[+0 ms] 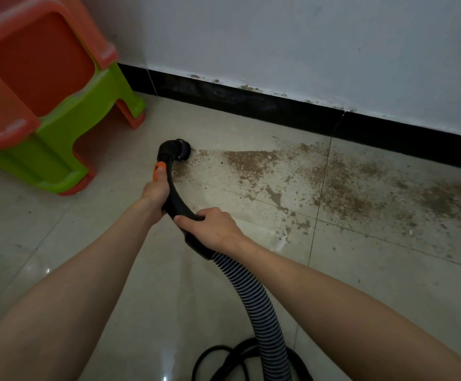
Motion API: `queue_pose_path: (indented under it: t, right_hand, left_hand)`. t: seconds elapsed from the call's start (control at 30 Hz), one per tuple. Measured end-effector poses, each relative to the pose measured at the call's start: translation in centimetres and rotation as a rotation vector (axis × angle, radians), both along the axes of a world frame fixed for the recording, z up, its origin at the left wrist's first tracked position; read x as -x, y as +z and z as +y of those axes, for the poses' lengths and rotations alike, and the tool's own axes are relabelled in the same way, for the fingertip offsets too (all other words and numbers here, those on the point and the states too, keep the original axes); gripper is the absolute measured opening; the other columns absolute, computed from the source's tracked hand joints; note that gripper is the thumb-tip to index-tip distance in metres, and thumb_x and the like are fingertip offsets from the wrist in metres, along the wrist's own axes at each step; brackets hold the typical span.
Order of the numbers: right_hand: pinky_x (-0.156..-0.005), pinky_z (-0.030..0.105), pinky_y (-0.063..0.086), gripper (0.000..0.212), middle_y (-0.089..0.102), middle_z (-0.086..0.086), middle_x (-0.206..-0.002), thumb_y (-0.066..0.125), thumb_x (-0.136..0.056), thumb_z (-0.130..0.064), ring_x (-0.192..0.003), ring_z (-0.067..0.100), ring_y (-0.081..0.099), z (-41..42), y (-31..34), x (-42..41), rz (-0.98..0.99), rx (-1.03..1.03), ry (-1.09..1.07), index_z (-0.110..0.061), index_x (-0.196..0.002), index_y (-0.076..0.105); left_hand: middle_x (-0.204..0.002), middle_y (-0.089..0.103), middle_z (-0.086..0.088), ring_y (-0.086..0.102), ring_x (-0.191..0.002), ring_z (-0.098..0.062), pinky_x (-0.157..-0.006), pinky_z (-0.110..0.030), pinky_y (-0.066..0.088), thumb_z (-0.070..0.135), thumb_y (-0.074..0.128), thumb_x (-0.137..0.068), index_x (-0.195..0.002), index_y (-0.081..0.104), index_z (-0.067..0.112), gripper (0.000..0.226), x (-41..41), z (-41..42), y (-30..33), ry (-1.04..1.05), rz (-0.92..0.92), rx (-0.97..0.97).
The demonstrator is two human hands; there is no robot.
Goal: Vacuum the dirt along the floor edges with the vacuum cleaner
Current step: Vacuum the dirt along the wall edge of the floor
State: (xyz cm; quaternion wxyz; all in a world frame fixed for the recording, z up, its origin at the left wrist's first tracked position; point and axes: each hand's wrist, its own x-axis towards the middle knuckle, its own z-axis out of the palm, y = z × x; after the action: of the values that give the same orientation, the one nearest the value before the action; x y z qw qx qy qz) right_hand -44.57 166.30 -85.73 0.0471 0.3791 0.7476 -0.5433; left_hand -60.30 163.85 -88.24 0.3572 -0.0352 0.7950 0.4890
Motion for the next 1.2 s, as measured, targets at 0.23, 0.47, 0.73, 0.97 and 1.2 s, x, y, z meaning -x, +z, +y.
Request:
queue_pose_path:
  t: [0.23,0.47,0.73,0.97,1.2]
  right_hand:
    - [-0.077,0.039,0.059,0.042,0.073,0.003,-0.081,0.057,-0.086,-0.06,-0.074,0.021,0.071,0.3,0.1,-3.3,0.037,0.043,-0.094,-0.02,-0.073,0.063]
    - [-0.058,0.027,0.052,0.042,0.068,-0.005,-0.067,0.059,-0.083,-0.061,-0.061,0.013,0.067,1.6,0.2,-6.4,0.021,0.014,-0.164,-0.023,-0.067,0.063]
    - [-0.043,0.017,0.04,0.041,0.061,-0.012,-0.053,0.06,-0.082,-0.06,-0.043,0.001,0.058,3.9,0.7,-10.2,0.015,-0.015,-0.269,-0.024,-0.063,0.061]
    - [-0.054,0.024,0.048,0.043,0.068,-0.008,-0.061,0.06,-0.081,-0.062,-0.055,0.009,0.065,5.1,0.2,-12.8,0.011,-0.038,-0.358,-0.02,-0.07,0.067]
    - [-0.05,0.022,0.044,0.043,0.062,-0.011,-0.053,0.061,-0.081,-0.061,-0.045,0.003,0.059,5.7,-0.4,-12.8,0.027,-0.021,-0.407,-0.021,-0.066,0.062]
  left_hand:
    - [-0.104,0.054,-0.011,0.055,-0.093,-0.027,-0.078,-0.036,0.048,0.063,0.034,-0.094,-0.128,0.046,0.003,0.07,-2.7,1.8,0.0,-0.108,-0.025,-0.018]
    - [-0.101,0.052,-0.011,0.056,-0.095,-0.029,-0.077,-0.036,0.048,0.061,0.032,-0.095,-0.13,0.046,0.003,0.069,-6.0,3.9,0.4,-0.207,-0.05,-0.049]
    - [-0.122,0.055,-0.016,0.056,-0.11,-0.031,-0.086,-0.038,0.048,0.063,0.033,-0.094,-0.131,0.044,0.001,0.074,-9.9,7.3,0.7,-0.292,-0.059,-0.047]
    - [-0.098,0.055,-0.006,0.057,-0.09,-0.024,-0.072,-0.033,0.047,0.063,0.034,-0.094,-0.131,0.045,0.006,0.069,-12.8,9.8,0.5,-0.36,-0.109,-0.091]
    - [-0.119,0.058,-0.013,0.057,-0.105,-0.029,-0.091,-0.039,0.049,0.064,0.035,-0.093,-0.131,0.047,0.005,0.071,-13.3,11.3,0.2,-0.378,-0.059,-0.075]
